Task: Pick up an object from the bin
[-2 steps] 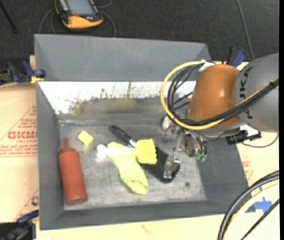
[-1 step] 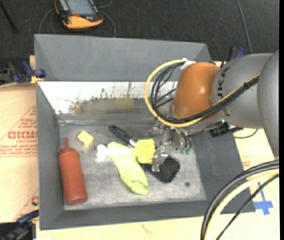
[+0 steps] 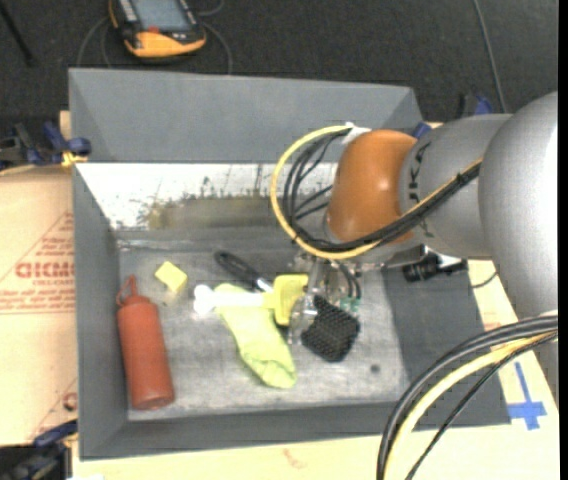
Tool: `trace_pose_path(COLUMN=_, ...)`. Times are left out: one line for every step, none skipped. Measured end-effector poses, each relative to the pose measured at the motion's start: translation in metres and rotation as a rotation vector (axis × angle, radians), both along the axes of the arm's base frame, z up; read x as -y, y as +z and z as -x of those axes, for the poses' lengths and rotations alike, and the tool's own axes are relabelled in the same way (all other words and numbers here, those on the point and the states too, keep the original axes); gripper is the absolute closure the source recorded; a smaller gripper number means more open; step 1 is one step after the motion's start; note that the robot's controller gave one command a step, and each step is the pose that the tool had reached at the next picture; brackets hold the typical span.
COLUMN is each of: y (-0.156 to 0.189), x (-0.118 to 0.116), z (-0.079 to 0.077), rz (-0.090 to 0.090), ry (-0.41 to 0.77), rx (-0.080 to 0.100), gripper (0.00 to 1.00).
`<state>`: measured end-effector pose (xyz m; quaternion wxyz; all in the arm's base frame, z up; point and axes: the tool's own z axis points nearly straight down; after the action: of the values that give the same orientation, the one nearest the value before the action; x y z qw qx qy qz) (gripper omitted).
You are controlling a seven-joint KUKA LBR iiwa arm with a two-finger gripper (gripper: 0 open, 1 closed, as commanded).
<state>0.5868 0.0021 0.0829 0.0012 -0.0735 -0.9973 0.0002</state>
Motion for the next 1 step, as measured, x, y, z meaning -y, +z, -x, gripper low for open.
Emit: trace_pose_path(y=-0.0061, x=-0.0155, z=0.0222, rz=0.000, ry=-0.524, rx=0.025, gripper=1.00)
